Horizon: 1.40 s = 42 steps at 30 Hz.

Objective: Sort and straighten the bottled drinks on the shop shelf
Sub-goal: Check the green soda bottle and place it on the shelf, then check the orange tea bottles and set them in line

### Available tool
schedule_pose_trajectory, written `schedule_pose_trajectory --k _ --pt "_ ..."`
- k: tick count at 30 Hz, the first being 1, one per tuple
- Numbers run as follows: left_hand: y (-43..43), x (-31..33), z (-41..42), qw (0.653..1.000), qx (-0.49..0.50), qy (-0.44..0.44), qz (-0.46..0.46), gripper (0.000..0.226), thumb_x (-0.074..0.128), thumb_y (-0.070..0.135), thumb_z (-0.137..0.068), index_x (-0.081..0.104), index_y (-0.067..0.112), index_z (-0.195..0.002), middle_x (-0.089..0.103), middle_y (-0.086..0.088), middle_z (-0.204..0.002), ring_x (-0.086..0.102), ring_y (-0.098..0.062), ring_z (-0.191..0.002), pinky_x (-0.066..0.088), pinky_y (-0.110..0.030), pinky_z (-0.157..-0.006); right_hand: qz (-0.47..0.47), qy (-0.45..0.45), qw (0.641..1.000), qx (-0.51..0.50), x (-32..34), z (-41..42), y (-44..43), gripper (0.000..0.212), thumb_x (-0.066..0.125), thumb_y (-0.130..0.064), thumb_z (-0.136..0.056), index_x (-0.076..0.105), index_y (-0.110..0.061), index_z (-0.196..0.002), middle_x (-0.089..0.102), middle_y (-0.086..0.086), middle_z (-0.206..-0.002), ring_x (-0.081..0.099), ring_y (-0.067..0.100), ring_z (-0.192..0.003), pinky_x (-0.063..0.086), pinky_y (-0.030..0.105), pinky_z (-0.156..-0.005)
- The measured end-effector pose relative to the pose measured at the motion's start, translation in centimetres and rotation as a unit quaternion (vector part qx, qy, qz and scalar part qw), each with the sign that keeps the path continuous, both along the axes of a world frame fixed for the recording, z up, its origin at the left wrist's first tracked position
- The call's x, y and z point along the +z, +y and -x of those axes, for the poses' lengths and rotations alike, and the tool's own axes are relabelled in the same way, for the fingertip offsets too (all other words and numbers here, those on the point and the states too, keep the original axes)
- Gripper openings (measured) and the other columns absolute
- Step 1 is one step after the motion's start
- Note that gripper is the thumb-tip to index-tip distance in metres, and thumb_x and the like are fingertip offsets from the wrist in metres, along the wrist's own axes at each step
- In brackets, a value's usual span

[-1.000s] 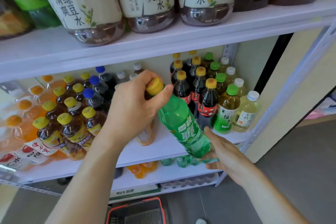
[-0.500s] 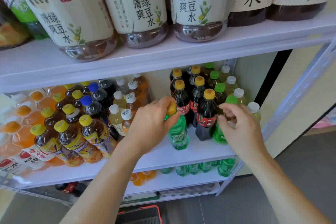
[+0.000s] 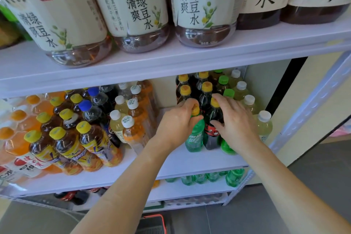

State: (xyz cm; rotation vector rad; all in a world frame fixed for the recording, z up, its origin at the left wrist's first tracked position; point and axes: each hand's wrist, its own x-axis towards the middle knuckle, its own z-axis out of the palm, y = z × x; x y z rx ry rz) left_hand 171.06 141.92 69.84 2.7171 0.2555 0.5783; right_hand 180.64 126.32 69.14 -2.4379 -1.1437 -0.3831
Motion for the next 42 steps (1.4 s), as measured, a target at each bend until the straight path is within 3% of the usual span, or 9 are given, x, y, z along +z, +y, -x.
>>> schedule_pose_trajectory --k 8,11,18,23,25,29,34,38,42 --pt "-0.4 -0.9 -0.8 0.998 0.056 0.025 0.027 0.066 0.064 0.032 -0.093 0.032 0.019 -0.149 0.052 -0.010 -0.138 0.063 -0.034 -0.102 0.054 -0.047 -0.076 -0.013 -0.039 0.998 -0.040 -0.9 0.6 0.6 0.076 0.084 -0.021 -0.069 0.050 -0.011 -0.136 0.062 0.012 -0.111 0.058 0.035 -0.100 0.046 0.045 -0.084" --pt "-0.4 -1.2 0.3 0.995 0.065 0.031 0.068 0.080 0.068 0.026 -0.090 0.021 0.019 -0.154 0.058 -0.015 -0.128 0.064 -0.033 -0.097 0.054 -0.047 -0.074 -0.015 -0.022 0.999 -0.039 -1.1 0.9 0.4 0.074 0.077 -0.019 -0.075 0.046 -0.013 -0.141 0.059 0.013 -0.121 0.055 0.034 -0.111 0.044 0.048 -0.092" --pt "2.4 0.1 7.3 0.973 0.172 -0.146 -0.052 0.029 0.061 0.003 -0.082 0.070 0.013 -0.108 0.065 -0.007 -0.097 0.056 -0.027 -0.088 0.043 -0.032 -0.071 -0.178 -0.005 0.984 0.011 -0.8 3.2 -0.4 0.049 0.058 -0.002 -0.084 0.054 -0.007 -0.133 0.056 0.013 -0.130 0.052 0.033 -0.117 0.044 0.049 -0.093" --pt "6.5 -0.7 10.3 0.966 0.241 0.039 -0.090 0.046 0.062 0.014 -0.091 0.055 0.010 -0.136 0.058 -0.013 -0.131 0.051 -0.039 -0.114 0.045 -0.047 -0.092 -0.248 -0.037 0.963 0.097 -0.9 6.8 0.0 0.035 0.054 0.005 -0.083 0.062 0.001 -0.117 0.060 0.016 -0.116 0.055 0.028 -0.106 0.045 0.032 -0.093" --pt "6.7 -1.3 11.1 0.972 0.216 0.059 -0.071 0.041 0.063 0.017 -0.092 0.056 0.008 -0.131 0.058 -0.015 -0.122 0.055 -0.041 -0.107 0.046 -0.047 -0.088 -0.230 -0.007 0.963 0.137 -1.5 8.1 0.6 0.033 0.054 0.004 -0.083 0.065 0.001 -0.115 0.062 0.014 -0.112 0.057 0.026 -0.103 0.047 0.030 -0.091" --pt "5.9 -1.4 12.7 0.976 0.206 0.021 -0.065 0.026 0.069 0.031 -0.088 0.055 0.011 -0.096 0.061 -0.009 -0.083 0.060 -0.036 -0.064 0.043 -0.036 -0.049 -0.174 0.112 0.962 0.176 -2.9 10.4 1.6 0.032 0.056 -0.005 -0.086 0.064 -0.007 -0.117 0.062 0.004 -0.113 0.056 0.017 -0.106 0.039 0.018 -0.094" --pt "5.2 -0.6 15.8 0.962 0.270 -0.041 0.002 0.028 0.069 0.034 -0.087 0.049 0.015 -0.082 0.050 0.004 -0.054 0.048 -0.027 -0.047 0.034 -0.031 -0.043 -0.093 0.223 0.945 0.222 -4.6 13.1 2.9 0.036 0.060 -0.019 -0.090 0.059 -0.016 -0.126 0.056 -0.005 -0.126 0.049 0.009 -0.118 0.028 0.004 -0.097" --pt "5.4 2.6 18.2 0.924 0.295 -0.161 0.182 0.024 0.066 0.044 -0.084 0.055 0.025 -0.075 0.060 0.011 -0.060 0.054 -0.007 -0.051 0.044 -0.031 -0.045 -0.063 0.418 0.881 0.213 -5.0 14.4 4.0 0.056 0.066 -0.044 -0.088 0.044 -0.032 -0.138 0.043 -0.018 -0.141 0.038 -0.003 -0.131 0.026 0.009 -0.107" --pt "6.1 5.5 20.1 0.821 0.295 -0.247 0.422 0.020 0.066 0.041 -0.078 0.061 0.024 -0.068 0.052 0.006 -0.057 0.048 -0.016 -0.051 0.038 -0.029 -0.041 -0.149 0.640 0.713 0.245 -2.3 15.1 4.3 0.053 0.079 -0.039 -0.077 0.056 -0.027 -0.123 0.070 -0.006 -0.115 0.066 0.009 -0.105 0.053 0.023 -0.083"
